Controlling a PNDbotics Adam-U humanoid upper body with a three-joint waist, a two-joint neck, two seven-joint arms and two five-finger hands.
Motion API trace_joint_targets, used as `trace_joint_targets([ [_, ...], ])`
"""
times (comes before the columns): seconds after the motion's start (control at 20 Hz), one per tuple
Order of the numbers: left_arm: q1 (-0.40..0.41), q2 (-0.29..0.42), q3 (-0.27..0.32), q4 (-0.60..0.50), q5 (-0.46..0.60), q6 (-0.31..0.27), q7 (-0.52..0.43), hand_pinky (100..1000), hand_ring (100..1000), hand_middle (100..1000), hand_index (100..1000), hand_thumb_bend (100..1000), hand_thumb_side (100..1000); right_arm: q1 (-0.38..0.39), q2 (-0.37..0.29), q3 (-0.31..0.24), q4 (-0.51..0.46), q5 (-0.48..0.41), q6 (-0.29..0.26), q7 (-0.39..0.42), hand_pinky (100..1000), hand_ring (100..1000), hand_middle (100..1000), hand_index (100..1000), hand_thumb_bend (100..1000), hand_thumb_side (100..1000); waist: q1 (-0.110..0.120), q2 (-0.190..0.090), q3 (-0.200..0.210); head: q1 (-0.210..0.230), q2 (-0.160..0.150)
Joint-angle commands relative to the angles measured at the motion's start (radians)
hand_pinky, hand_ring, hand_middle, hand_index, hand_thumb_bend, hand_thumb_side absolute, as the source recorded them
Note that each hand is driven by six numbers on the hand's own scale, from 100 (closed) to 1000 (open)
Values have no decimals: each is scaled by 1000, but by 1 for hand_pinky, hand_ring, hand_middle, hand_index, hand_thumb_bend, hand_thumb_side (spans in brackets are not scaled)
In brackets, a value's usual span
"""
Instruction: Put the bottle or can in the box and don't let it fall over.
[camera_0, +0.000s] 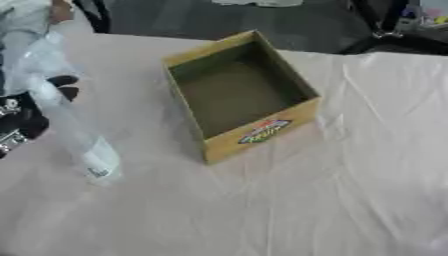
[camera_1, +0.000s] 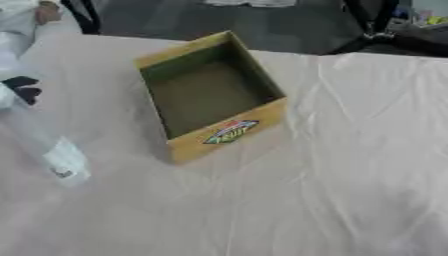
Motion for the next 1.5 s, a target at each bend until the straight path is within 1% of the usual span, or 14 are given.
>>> trace_joint_targets([
  [0.05,-19,23,5,-12,10,7,-4,1000,1000,1000,878,364,770,0,-17,-4,-12,-5,3,0,916,1000,1000,902,100,576,4,-15,1,1,-11],
  [0.85,-48,9,-6,-15,32,38,-13,1000,1000,1000,856,341,758,1,-17,-3,-12,-7,5,5,917,1000,1000,903,100,574,4,-17,-2,4,-13],
  [1.5,-56,-1,-14,-17,35,59,-19,1000,1000,1000,820,293,752,0,-17,-3,-12,-10,5,9,917,1000,1000,903,100,573,4,-16,-3,6,-15],
])
